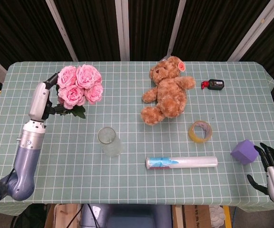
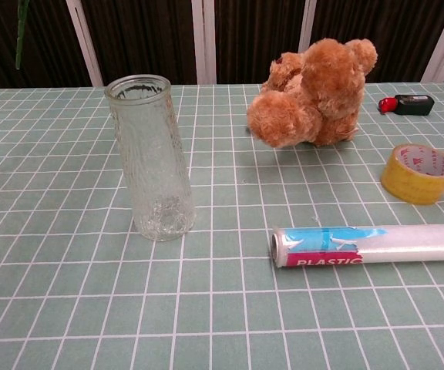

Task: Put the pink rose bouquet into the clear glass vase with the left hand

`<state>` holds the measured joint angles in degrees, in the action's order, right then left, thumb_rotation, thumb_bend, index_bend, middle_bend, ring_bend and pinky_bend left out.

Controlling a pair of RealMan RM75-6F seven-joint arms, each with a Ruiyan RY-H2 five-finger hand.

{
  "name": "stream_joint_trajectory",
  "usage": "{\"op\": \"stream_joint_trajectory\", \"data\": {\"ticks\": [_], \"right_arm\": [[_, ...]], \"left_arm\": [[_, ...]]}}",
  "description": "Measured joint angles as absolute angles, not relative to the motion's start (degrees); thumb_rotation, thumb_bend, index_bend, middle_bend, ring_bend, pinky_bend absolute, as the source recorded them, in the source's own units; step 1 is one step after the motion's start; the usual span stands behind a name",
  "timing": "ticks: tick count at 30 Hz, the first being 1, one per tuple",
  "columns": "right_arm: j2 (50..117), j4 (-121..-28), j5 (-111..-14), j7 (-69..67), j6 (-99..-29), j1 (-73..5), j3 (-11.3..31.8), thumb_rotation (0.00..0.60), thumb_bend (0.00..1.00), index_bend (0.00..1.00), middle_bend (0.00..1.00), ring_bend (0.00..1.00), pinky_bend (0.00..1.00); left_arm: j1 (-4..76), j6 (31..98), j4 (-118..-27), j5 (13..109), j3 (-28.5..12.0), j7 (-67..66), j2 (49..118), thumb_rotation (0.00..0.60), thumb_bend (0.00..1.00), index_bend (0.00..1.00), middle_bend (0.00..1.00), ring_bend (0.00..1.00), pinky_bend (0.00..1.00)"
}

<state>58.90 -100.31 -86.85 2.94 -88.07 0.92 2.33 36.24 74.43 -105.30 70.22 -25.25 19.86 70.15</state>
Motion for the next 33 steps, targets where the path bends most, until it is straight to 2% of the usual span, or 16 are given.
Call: {"op": "stream_joint_trajectory", "data": {"ticks": [5,9,19,33], "right_arm": [[58.79,-100.46,-87.23,2.70,-88.56,1.13,2.24,0.600,0.27,0.14,0.10,0.10,0.00],[58.62,-100.46,-87.31,2.37,-88.69,1.23,2.18,0.600,0.27,0.14,0.10,0.10,0.00],[58.19,-100.22,-87.35,1.01,-89.28,1.53,2.26,0.600,0.27,0.14,0.10,0.10,0.00],[57.87,-99.69,-87.29,-0.37,-89.35,1.62,2.33,0.600,0.27,0.14,0.10,0.10,0.00]], "left_arm": [[32.92,72.97,-115.88,71.32,-26.42,29.64,62.74,0.600,0.51,0.34,0.38,0.35,0.47],[31.50,72.30,-119.84,72.53,-26.86,35.94,60.66,0.600,0.50,0.34,0.38,0.35,0.47],[32.04,70.09,-122.46,75.25,-26.23,43.34,63.14,0.600,0.49,0.34,0.38,0.35,0.47],[35.09,69.19,-119.95,74.30,-25.58,42.91,69.02,0.600,0.49,0.34,0.38,0.35,0.47]]}}
